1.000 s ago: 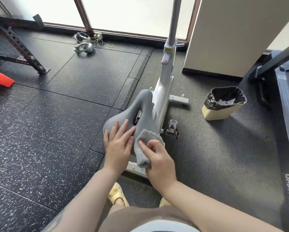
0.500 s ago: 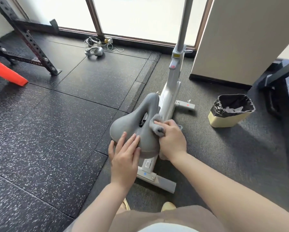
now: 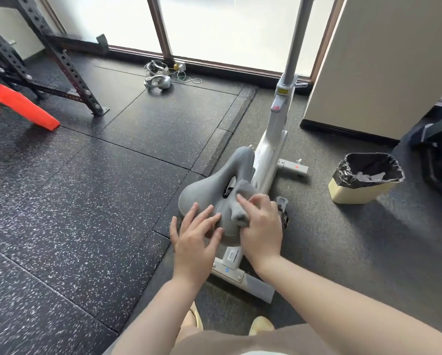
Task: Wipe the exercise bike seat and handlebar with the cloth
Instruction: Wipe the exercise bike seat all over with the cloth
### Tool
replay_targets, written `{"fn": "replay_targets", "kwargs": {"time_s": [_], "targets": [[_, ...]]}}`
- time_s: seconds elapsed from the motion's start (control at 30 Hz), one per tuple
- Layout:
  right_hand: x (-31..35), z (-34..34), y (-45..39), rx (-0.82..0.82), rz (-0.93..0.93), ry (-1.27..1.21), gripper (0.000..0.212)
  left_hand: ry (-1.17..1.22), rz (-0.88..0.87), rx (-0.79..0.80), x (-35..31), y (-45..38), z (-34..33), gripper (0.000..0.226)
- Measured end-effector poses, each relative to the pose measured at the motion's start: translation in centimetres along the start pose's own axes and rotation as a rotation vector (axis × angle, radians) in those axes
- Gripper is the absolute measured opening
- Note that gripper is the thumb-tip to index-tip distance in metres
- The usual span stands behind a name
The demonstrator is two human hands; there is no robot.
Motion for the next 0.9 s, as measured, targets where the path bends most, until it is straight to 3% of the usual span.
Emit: {"fn": "replay_targets", "kwargs": {"time_s": [0.1, 0.17, 0.2, 0.3, 0.33, 0.43, 0.53, 0.6, 0.7, 0.77, 0.9], "targets": [[1.3, 0.6, 2.4, 0.106, 0.487, 0.069, 0.066, -0.001, -0.007, 0.006, 0.1, -0.2, 0.0, 0.028], [1.4, 0.8, 0.5, 0.228, 0.671, 0.133, 0.061, 0.008, -0.012, -0.003, 0.1, 0.0, -0.1, 0.028], [1.1, 0.8, -1.4, 0.254, 0.617, 0.14, 0.058, 0.022, -0.012, -0.011, 0.1, 0.1, -0.2, 0.028], [-0.5, 0.4, -4.4, 0.175, 0.102, 0.054, 0.057, 0.075, -0.005, -0.023, 0.1, 0.3, -0.3, 0.027], [-0.2, 0.1, -3.4, 0.138, 0.056, 0.085, 0.057, 0.073, -0.01, -0.028, 0.1, 0.3, -0.4, 0.028], [2.7, -0.9, 1.5, 0.106, 0.371, 0.225, 0.051, 0.039, 0.005, -0.074, 0.7, 0.2, 0.2, 0.038], [4.0, -0.5, 1.3, 0.195, 0.687, 0.3, 0.044, 0.044, 0.176, -0.095, 3.0, -0.3, 1.0, 0.079], [3.3, -0.4, -2.0, 0.247, 0.577, 0.363, 0.044, 0.066, 0.332, -0.024, 4.7, -0.5, 0.8, 0.107], [2.0, -0.4, -3.4, 0.182, 0.156, 0.286, 0.052, 0.23, 0.464, 0.093, 5.7, -0.4, -0.3, 0.128], [3.8, -1.2, -0.6, 0.168, 0.242, 0.249, 0.049, 0.356, 0.496, 0.145, 5.9, -0.1, -1.0, 0.128], [5.9, -1.4, 1.3, 0.317, 0.695, 0.262, 0.045, 0.466, 0.499, 0.208, 6.6, 0.1, -1.5, 0.125]]}}
Point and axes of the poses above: each hand's wrist, its own y-axis away from the middle knuckle, its own z-axis out of the back of the hand, x = y × z, the point moved 8 cm from there along -y, towards the middle knuckle, and after that the axes turned 3 degrees about z, right-handed, at the moved point
